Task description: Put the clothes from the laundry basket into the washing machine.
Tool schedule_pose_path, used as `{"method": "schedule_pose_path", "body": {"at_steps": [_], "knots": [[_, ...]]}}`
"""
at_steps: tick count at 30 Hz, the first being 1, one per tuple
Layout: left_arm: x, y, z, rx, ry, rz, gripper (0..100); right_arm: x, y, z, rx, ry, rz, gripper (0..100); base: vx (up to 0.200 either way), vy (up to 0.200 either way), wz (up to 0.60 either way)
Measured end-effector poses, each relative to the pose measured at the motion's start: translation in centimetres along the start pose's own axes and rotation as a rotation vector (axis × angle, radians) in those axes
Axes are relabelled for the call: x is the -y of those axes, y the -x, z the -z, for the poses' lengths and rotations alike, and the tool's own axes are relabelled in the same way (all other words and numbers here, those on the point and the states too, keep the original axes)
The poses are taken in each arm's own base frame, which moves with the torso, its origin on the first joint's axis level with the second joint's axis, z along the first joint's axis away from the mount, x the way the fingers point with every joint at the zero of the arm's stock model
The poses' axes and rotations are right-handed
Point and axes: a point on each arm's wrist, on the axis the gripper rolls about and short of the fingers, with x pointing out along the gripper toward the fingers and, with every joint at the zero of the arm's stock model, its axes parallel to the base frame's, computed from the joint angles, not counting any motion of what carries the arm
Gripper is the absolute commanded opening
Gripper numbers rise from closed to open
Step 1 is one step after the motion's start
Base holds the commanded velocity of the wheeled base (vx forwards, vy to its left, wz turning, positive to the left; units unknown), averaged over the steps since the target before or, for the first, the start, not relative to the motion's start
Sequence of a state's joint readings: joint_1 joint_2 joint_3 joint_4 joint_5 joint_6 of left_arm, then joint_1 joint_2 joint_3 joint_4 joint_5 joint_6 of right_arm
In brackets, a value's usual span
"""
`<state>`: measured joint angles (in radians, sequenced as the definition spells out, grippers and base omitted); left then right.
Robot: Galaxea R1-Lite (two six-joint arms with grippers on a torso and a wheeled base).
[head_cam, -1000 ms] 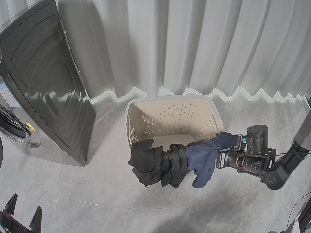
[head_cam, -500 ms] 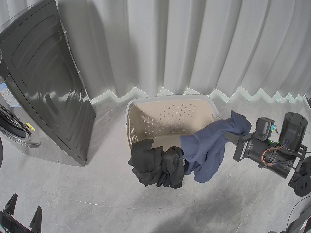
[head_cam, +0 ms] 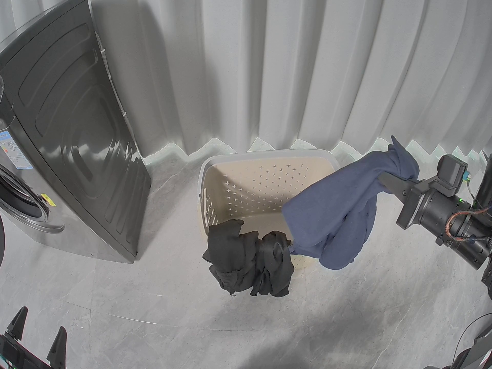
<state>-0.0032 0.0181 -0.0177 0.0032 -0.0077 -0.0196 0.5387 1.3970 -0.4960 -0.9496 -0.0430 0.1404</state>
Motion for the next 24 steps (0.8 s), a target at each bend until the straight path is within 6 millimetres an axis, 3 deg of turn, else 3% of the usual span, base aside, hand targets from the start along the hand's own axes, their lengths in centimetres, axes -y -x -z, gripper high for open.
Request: {"method": "schedule_pose_path", "body": {"at_steps": [9,24], "knots": [[0.0,0.0,0.0,0.000,0.004,0.000,100,0.0,0.7,-0.8,0.033,0.002,-0.001,0,0.000,0.000,0.00],[0.0,0.0,0.0,0.000,0.003,0.000,100,-0.1,1.0,-1.5,0.068,0.003,-0.007,0,0.000,0.200,0.00]]}}
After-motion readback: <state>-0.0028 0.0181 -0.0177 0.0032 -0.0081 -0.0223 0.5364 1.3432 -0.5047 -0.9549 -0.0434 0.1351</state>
